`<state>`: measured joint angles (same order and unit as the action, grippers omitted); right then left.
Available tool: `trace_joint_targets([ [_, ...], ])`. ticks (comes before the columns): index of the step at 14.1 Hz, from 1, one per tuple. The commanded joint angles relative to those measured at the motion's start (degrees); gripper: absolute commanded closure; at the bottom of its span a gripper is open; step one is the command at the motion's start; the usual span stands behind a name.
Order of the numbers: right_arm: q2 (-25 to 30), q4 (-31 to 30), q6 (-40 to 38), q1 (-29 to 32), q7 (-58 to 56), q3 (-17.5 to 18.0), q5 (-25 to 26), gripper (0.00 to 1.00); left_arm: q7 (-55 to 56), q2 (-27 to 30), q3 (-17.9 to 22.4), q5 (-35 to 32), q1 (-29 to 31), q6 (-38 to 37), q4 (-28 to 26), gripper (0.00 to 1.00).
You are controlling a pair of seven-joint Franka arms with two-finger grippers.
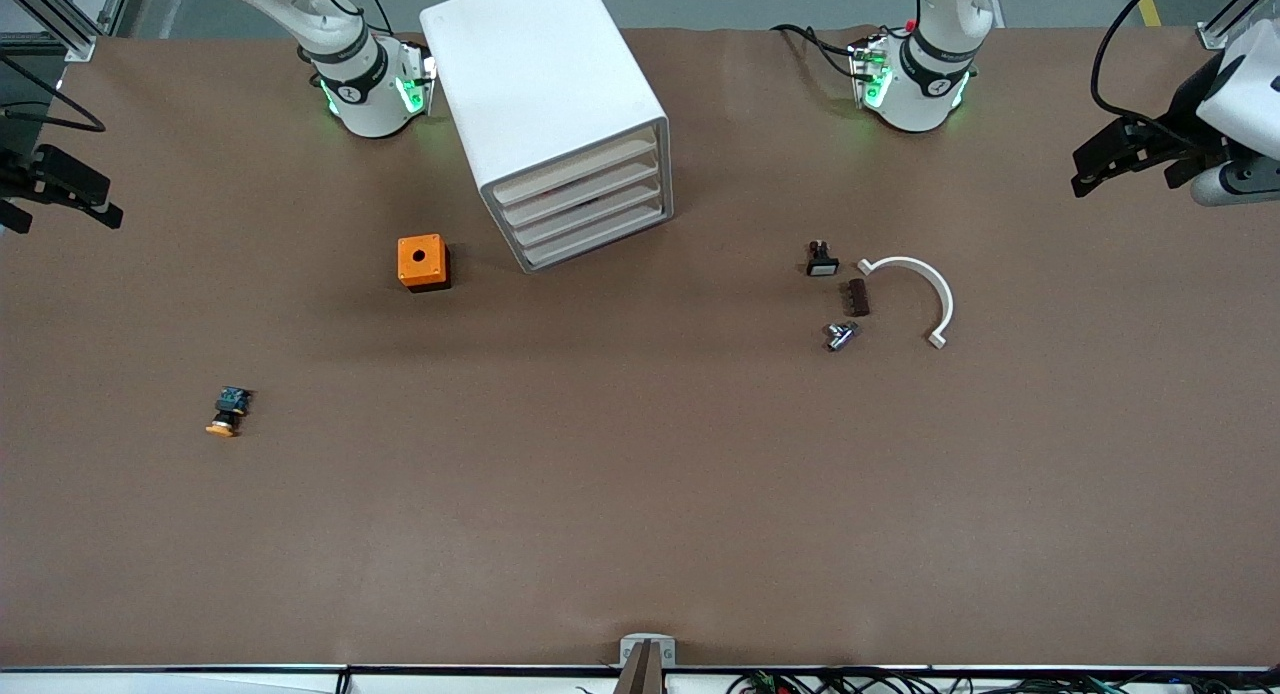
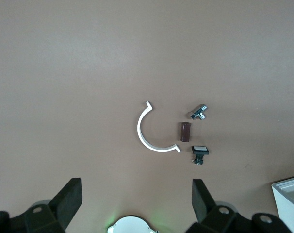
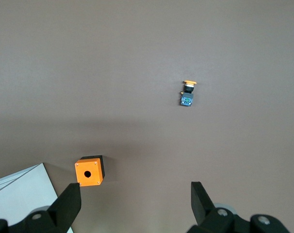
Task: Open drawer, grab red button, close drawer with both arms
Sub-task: 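Move the left gripper toward the white cabinet's drawer front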
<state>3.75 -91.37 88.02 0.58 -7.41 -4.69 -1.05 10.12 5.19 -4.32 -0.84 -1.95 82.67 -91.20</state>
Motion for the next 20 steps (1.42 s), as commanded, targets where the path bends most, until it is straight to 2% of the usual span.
trace_joint_targets([
  [1,1.6,-1.4,0.0,-0.4,0.0,-0.1,0.6,0.00,1.3,-0.5,-0.2,-0.2,-0.1,-1.6,1.7,0.00],
  [4,1.7,-1.0,-1.5,-0.4,0.0,-0.1,0.5,0.00,1.3,-1.1,-0.1,-0.4,0.2,-2.3,3.0,0.00],
  [7,1.6,-0.3,-1.6,-0.5,-0.1,0.0,0.5,0.00,1.3,-5.4,0.0,-0.4,0.3,-3.7,6.2,0.00],
  [11,1.5,0.0,-1.6,-0.9,0.0,-0.1,0.5,0.00,4.4,-10.7,-0.2,0.5,-0.6,-1.4,4.9,0.00],
  [14,1.5,0.0,-2.0,-0.8,0.0,-0.1,0.5,0.00,16.6,-15.7,-3.0,0.7,-3.0,1.4,4.7,0.00],
  [18,1.4,0.0,-1.7,-0.8,-0.1,-0.1,0.7,0.00,40.0,-23.4,-4.0,11.8,-5.6,6.8,4.7,0.00],
  [20,1.4,0.0,-1.5,-0.8,-0.1,-0.1,0.8,0.00,49.9,-26.3,-4.1,14.2,-8.0,9.7,4.8,0.00],
])
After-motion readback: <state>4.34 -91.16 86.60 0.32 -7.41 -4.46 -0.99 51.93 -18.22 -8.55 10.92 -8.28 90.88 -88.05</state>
